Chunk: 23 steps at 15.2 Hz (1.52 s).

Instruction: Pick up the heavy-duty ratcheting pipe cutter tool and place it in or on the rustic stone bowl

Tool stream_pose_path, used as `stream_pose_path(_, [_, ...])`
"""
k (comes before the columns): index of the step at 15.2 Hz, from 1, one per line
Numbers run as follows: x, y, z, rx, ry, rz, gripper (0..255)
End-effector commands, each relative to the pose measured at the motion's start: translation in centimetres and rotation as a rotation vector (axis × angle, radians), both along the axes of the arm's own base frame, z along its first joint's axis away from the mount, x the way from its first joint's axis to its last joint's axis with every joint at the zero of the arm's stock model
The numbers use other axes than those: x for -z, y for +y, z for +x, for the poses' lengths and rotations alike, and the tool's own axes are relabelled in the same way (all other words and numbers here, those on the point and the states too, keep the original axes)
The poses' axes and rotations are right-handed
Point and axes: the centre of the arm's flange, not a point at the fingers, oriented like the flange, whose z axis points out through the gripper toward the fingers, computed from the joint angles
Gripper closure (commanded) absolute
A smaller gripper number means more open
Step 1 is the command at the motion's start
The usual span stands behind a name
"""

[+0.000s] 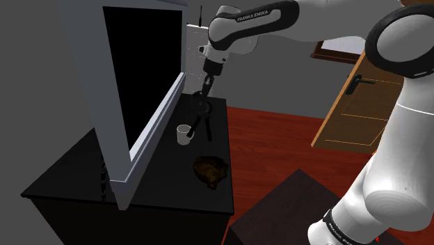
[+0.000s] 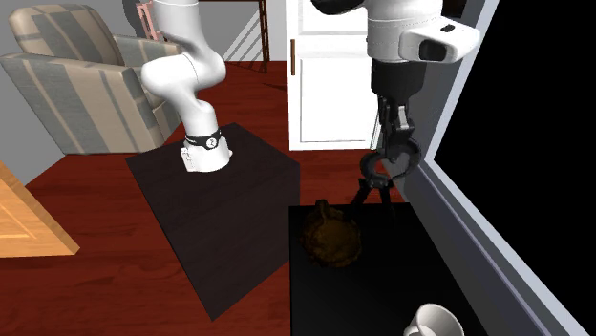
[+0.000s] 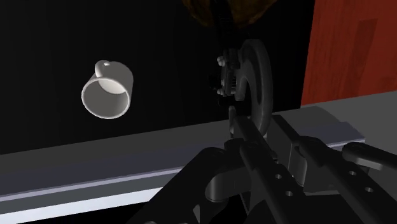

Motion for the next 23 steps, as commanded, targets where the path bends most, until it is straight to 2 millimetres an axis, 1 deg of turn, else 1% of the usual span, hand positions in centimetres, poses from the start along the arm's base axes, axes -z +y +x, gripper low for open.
stream_pose_path(1, [-1.7,-0.1,-2.3,0.0,-0.001,0.0,255])
stream_pose_path(9, [-7.5,0.9,-11.3,0.0,-0.001,0.0,255])
stream_pose_path(23, [-0.1,0.9,-11.3,0.0,-0.001,0.0,255])
